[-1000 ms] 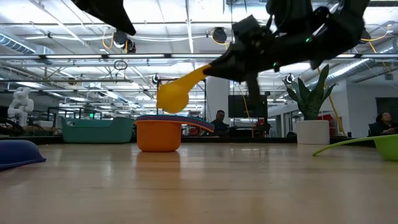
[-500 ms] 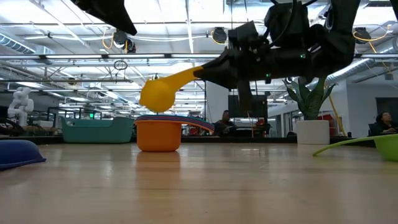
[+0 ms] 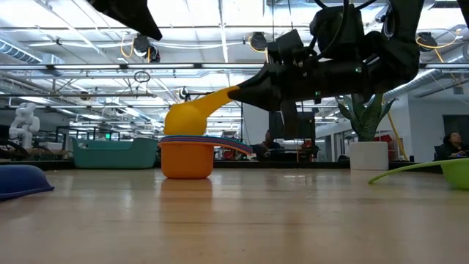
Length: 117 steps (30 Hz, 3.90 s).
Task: Nest measuring cups in basket
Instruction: Stack the yellow measuring cup on top of the light blue measuring cup, then stack the green measuring cup on top of the yellow measuring cup
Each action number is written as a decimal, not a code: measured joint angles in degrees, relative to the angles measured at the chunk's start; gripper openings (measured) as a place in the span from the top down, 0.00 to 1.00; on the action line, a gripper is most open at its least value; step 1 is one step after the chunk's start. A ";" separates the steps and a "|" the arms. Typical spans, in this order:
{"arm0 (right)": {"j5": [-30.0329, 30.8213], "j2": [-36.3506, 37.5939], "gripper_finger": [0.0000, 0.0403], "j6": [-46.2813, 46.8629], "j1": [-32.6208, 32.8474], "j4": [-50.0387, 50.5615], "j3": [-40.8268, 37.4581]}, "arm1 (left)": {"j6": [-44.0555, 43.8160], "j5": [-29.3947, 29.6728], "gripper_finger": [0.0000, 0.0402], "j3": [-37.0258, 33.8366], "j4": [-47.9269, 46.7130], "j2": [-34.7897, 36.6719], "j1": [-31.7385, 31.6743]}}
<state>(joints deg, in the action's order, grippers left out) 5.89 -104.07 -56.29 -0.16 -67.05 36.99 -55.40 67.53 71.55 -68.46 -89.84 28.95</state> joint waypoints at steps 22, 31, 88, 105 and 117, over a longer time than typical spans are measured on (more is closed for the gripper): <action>-0.15 0.00 0.85 4.33 -0.02 2.63 0.00 | 0.20 0.04 0.71 0.00 -0.01 -0.02 -0.07; -0.18 0.00 0.77 7.84 -0.02 3.20 0.00 | 0.21 0.02 0.71 0.02 -0.02 -0.03 -0.07; -10.56 5.60 0.47 25.76 -2.10 17.31 0.00 | 0.92 0.00 0.71 0.04 0.13 -0.04 -0.06; -5.54 13.79 0.47 37.39 -0.12 29.53 -0.04 | 5.62 -1.87 0.71 0.04 4.48 -0.04 -0.06; 11.08 22.73 0.47 50.91 9.86 46.11 -0.04 | 18.94 -3.37 0.71 0.04 16.56 -0.04 -0.07</action>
<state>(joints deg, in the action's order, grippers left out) 16.97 -81.34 -5.38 9.70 -20.94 36.95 -36.45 64.16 71.59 -51.90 -89.89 28.88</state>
